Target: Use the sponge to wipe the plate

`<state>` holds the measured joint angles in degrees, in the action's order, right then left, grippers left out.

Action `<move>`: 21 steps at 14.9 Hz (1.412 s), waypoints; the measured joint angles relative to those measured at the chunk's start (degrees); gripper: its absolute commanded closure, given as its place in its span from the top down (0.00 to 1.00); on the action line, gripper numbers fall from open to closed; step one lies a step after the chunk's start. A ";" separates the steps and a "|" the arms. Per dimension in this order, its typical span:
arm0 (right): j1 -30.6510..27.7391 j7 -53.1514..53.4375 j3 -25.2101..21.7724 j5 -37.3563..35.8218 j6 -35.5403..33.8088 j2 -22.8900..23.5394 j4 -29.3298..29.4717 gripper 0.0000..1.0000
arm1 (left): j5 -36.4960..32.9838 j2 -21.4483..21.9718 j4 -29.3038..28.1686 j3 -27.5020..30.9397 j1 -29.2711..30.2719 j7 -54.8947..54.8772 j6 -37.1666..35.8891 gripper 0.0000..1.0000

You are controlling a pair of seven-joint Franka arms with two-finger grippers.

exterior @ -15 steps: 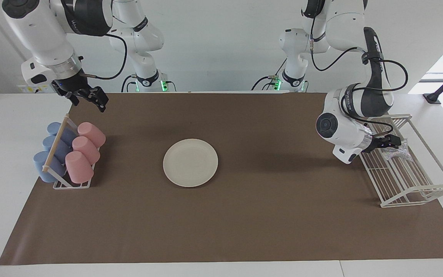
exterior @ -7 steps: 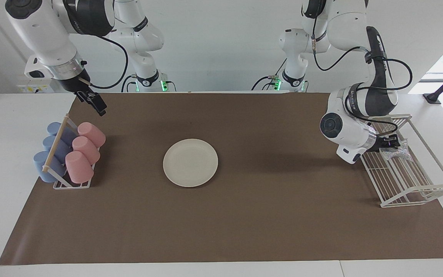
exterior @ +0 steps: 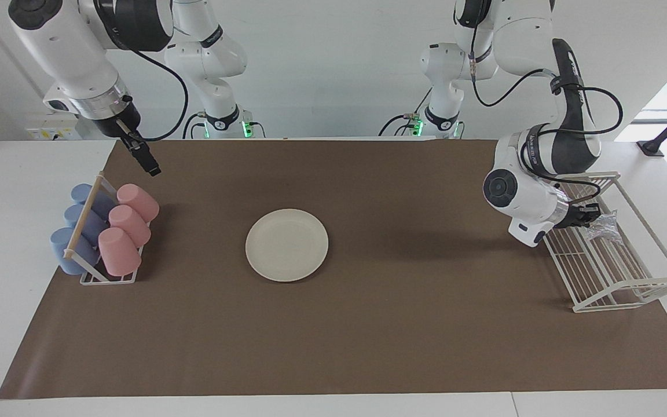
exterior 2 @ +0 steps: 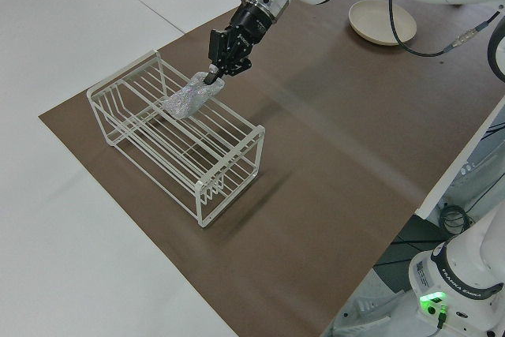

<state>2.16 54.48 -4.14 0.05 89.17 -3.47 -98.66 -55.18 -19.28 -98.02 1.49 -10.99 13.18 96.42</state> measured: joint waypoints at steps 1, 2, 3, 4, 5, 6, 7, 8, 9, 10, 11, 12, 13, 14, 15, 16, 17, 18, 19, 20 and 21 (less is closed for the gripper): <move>0.02 2.97 0.05 0.09 -0.12 0.00 -0.03 1.00 | 2.19 0.07 1.80 -0.05 -0.01 0.10 -1.46 0.00; 0.04 5.91 0.09 0.27 -0.48 0.00 -0.05 1.00 | 5.85 0.25 4.20 -0.09 -0.01 0.13 -3.45 0.00; 0.06 8.33 0.11 0.43 -1.18 -0.02 -0.05 1.00 | 10.17 0.57 6.99 -0.13 -0.03 0.13 -5.96 0.00; 0.13 10.35 0.12 0.55 -1.73 -0.05 -0.05 1.00 | 14.48 0.97 9.89 -0.21 -0.04 0.10 -8.93 0.00; 0.28 12.19 0.12 0.88 -1.89 -0.07 -0.06 1.00 | 18.69 1.38 12.56 -0.33 -0.06 0.04 -12.10 0.00; 0.50 13.98 0.13 1.55 -1.96 -0.10 -0.06 1.00 | 22.68 1.75 14.80 -0.46 -0.09 0.04 -14.79 0.00; 0.65 15.71 0.16 2.36 -2.01 -0.14 -0.06 1.00 | 26.96 2.03 16.65 -0.47 -0.12 0.08 -16.91 0.00; 0.76 17.19 0.24 3.00 -2.03 -0.20 -0.06 1.00 | 31.72 2.19 18.09 -0.28 -0.10 0.18 -18.57 0.00; 0.96 18.31 0.39 3.50 -2.06 -0.33 -0.05 1.00 | 37.22 2.33 19.14 0.14 -0.02 0.92 -19.58 0.00; 1.51 19.25 0.55 3.88 -2.15 -0.56 -0.05 1.00 | 43.34 2.71 19.90 0.78 0.21 3.00 -19.78 0.00; 2.14 20.20 0.77 4.25 -2.68 -0.81 -0.05 1.00 | 49.32 3.45 20.41 1.32 0.81 5.59 -19.78 0.00; 2.82 21.15 0.98 5.07 -3.56 -1.05 -0.05 1.00 | 55.49 4.47 20.59 1.55 1.99 7.87 -19.77 0.00; 3.63 22.65 1.16 6.09 -3.85 -1.25 -0.05 1.00 | 60.93 5.43 20.54 1.66 3.43 9.01 -19.80 0.00; 4.72 24.63 1.32 6.63 -3.64 -1.38 -0.04 1.00 | 65.51 6.08 20.21 1.72 4.76 9.38 -19.87 0.00; 6.18 26.95 1.43 6.89 -2.87 -1.42 -0.01 1.00 | 69.92 6.67 19.31 1.76 5.96 9.44 -19.93 0.00; 8.13 29.94 1.55 7.06 -1.80 -1.42 0.00 1.00 | 74.31 7.26 17.72 1.81 7.02 9.43 -19.92 0.00; 10.14 33.20 1.72 7.08 -0.92 -1.42 0.04 1.00 | 78.70 8.03 15.43 1.81 7.97 8.95 -19.58 0.00; 11.70 35.51 1.97 7.08 -0.51 -1.42 0.11 1.00 | 83.22 9.13 12.27 1.83 8.82 7.56 -18.64 0.00; 12.80 36.73 2.17 7.22 -0.30 -1.42 0.21 1.00 | 87.51 10.70 8.22 1.88 9.46 5.67 -17.08 0.00; 13.51 37.51 2.27 7.74 -0.10 -1.43 0.29 1.00 | 91.67 12.68 3.50 1.87 9.94 3.54 -15.03 0.00; 13.84 38.25 2.33 8.31 0.52 -1.43 0.31 1.00 | 95.89 14.92 -1.52 1.89 10.20 1.35 -12.74 0.00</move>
<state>15.99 92.73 -1.81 8.36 89.69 -4.90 -98.35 40.71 -4.36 -99.53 3.38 -0.78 14.53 83.68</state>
